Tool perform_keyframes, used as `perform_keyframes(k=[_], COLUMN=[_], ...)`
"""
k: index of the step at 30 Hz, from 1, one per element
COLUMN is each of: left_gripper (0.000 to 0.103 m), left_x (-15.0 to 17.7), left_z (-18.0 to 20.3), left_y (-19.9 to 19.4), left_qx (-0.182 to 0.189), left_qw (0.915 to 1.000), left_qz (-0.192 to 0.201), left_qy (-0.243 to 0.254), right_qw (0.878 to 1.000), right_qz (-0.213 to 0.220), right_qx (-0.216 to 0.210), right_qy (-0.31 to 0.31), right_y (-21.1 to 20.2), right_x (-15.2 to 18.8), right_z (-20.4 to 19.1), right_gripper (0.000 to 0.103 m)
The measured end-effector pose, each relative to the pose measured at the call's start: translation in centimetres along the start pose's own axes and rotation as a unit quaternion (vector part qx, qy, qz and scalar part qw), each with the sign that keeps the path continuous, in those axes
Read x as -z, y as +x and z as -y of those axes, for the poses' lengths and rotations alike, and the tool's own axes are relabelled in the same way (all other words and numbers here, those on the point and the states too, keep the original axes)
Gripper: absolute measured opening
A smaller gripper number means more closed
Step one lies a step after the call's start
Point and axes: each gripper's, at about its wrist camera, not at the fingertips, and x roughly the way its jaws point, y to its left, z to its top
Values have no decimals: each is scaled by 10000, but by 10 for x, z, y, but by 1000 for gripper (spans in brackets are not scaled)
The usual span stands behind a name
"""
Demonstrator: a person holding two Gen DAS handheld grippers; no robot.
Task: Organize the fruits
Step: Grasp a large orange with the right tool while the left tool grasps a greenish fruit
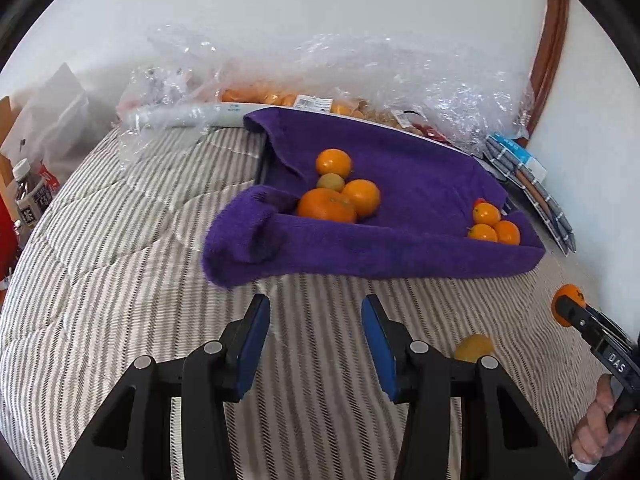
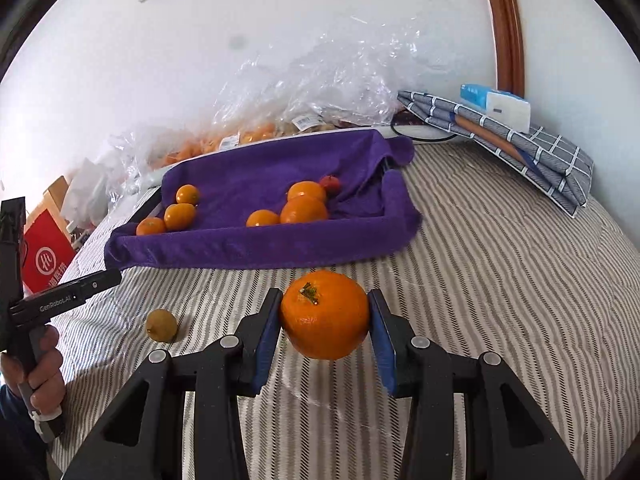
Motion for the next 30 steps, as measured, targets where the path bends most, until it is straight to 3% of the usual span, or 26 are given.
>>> perform_keyframes(k=[5, 11, 12, 16, 22, 30], left_gripper=[45, 45, 45, 26, 26, 26], left_x=[5, 18, 21, 25, 26, 25], left_z=[35, 67, 70, 76, 66, 64], left_y=[0, 10, 12, 18, 17, 15], left_qx=[663, 932, 945, 918, 881, 678], left_qw=[9975, 9936, 9931, 9925, 9944, 9967], left_qz=[-232, -493, -534, -625, -527, -346], left_qy=[86, 396, 443, 520, 263, 286], right_qw=[9999, 9998, 9998, 9996, 9994, 9997], right_qz=[-15, 66, 92, 73, 58, -7], right_qx=[58, 96, 122, 111, 45, 108], right_qy=[123, 152, 151, 244, 335, 211], right_y=[-7, -22, -23, -26, -27, -25], right_x=[3, 11, 13, 18, 21, 22], right_z=[11, 21, 21, 25, 25, 18], right_gripper=[42, 43, 43, 42, 42, 42])
